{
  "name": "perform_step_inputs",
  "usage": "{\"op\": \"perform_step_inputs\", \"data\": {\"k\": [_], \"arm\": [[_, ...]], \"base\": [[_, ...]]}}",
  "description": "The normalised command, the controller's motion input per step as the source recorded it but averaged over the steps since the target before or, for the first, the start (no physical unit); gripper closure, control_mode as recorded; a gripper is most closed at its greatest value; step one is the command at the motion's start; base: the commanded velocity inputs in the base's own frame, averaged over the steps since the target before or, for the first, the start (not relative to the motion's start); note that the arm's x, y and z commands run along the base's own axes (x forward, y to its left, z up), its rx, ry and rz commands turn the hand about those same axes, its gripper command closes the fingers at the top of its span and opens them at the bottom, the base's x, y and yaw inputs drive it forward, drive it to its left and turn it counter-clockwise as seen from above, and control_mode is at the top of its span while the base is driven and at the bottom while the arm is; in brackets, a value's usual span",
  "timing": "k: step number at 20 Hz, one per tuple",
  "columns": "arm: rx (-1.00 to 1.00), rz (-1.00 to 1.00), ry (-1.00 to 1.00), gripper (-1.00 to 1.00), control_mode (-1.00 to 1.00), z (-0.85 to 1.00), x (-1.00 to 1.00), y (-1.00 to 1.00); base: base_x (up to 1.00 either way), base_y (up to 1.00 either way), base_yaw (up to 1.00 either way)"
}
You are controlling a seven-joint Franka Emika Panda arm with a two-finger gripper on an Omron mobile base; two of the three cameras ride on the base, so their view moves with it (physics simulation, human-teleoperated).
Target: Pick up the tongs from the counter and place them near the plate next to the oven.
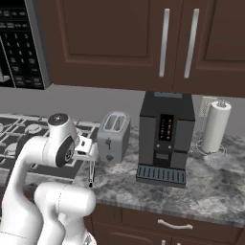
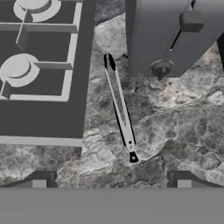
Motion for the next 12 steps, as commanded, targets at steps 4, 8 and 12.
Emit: {"op": "perform_step_inputs", "data": {"k": [4,8,12], "arm": [[-0.01,0.0,0.0,-1.0,-1.0,-0.25,0.48,-0.12],[0.0,0.0,0.0,-1.0,-1.0,-0.23,0.53,-0.13],[0.0,0.0,0.0,-1.0,-1.0,-0.21,0.47,-0.04]], "base": [[0.0,0.0,0.0],[0.0,0.0,0.0],[0.0,0.0,0.0]]}}
